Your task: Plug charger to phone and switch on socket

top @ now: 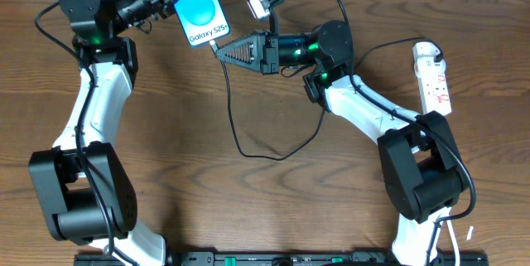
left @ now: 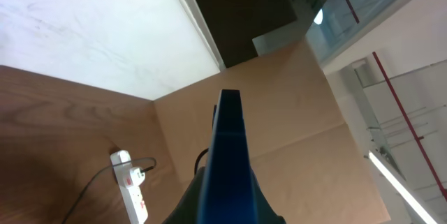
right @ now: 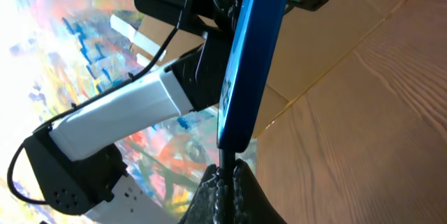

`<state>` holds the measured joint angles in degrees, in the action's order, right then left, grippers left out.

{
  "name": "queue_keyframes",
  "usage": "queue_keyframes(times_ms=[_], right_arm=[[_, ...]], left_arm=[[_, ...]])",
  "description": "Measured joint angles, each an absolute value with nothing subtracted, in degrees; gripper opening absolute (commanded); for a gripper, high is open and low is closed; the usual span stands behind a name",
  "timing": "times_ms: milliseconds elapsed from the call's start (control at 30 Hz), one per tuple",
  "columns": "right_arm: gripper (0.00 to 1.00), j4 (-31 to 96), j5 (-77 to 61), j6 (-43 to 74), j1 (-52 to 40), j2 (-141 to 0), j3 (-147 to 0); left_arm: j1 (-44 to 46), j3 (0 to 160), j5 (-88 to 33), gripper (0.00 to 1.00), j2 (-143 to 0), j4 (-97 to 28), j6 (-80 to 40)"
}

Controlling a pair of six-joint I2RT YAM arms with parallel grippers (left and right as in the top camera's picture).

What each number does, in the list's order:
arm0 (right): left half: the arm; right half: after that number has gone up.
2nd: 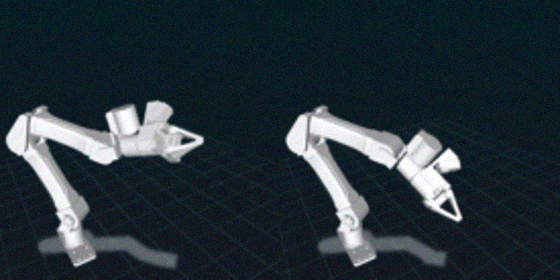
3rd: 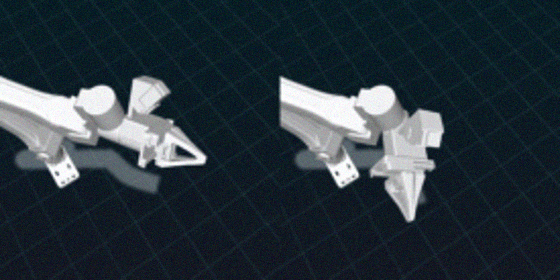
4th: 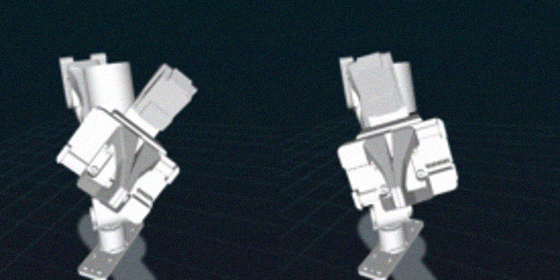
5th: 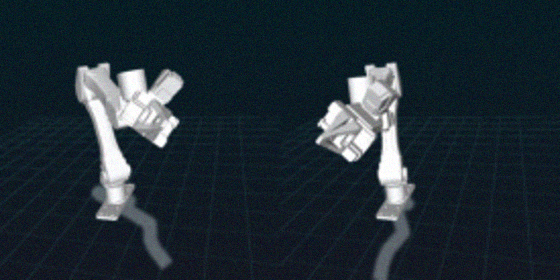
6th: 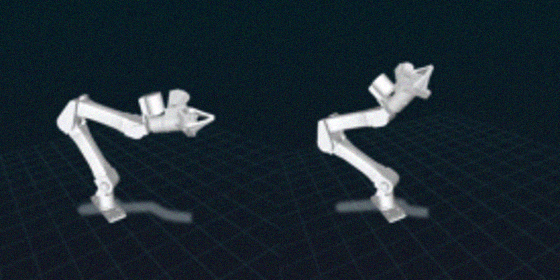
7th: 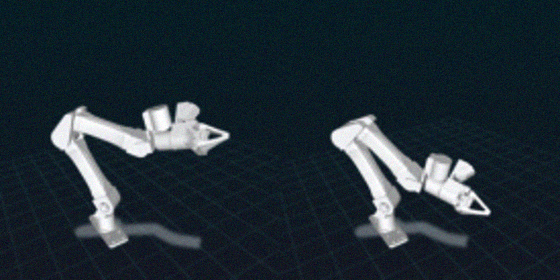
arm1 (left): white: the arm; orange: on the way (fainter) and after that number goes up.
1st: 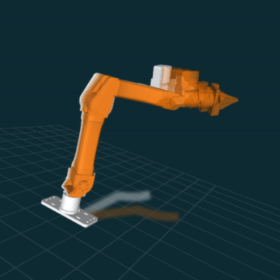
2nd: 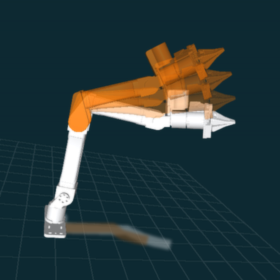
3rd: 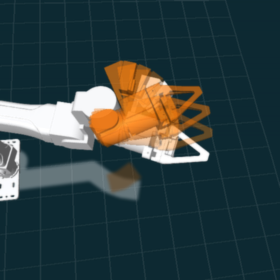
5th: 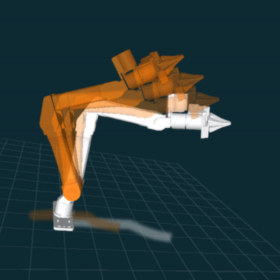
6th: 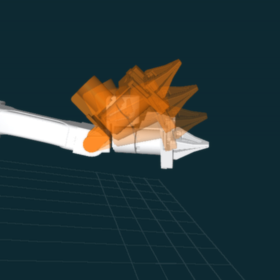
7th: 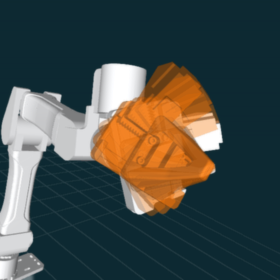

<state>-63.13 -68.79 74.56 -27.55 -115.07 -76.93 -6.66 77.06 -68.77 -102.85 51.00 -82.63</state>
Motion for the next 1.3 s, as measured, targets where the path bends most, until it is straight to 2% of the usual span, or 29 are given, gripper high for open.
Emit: queue_keyframes(times_ms=[1300], right_arm=[[0.01, -60.2, -61.82, 74.61, -28.47, -115.07, -76.9]], left_arm=[[-6.9, 77.06, -68.66, 0.08, -102.85, 51.0, -79.37]])
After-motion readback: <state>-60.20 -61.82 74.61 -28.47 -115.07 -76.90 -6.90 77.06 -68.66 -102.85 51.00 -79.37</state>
